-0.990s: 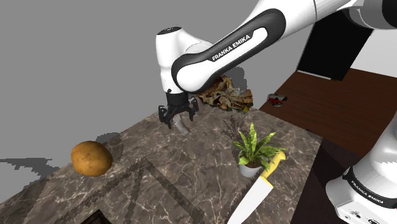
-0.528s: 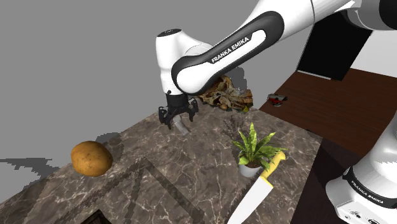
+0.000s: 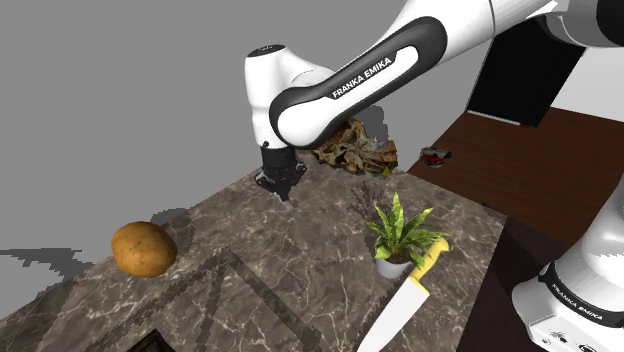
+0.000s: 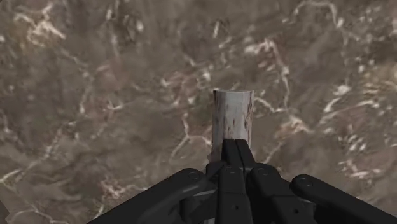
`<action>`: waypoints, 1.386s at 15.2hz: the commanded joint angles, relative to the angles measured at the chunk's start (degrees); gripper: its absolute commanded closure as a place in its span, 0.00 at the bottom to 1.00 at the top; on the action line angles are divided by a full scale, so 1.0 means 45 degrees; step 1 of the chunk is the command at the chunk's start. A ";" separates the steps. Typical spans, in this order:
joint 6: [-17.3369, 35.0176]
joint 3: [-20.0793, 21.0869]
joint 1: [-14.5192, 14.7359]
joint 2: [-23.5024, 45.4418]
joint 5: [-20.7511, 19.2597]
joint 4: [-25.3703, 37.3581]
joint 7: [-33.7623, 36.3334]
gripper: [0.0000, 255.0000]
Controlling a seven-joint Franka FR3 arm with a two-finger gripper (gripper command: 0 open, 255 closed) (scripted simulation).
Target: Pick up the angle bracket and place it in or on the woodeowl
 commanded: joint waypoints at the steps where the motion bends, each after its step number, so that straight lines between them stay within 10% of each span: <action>1: 0.0001 -0.0004 0.0000 0.0021 -0.0001 -0.0012 -0.0001 1.00; 2: 0.0001 -0.0001 -0.0001 0.0004 0.0000 -0.0003 -0.0003 1.00; 3: 0.0001 -0.0001 -0.0002 0.0004 0.0000 -0.0003 -0.0003 0.00; 10: -0.2301 -0.0341 0.0150 0.1184 -0.0892 0.3797 -0.1326 0.00; 21: -0.1285 -0.0469 0.0155 0.1676 -0.1097 0.3250 -0.1194 0.00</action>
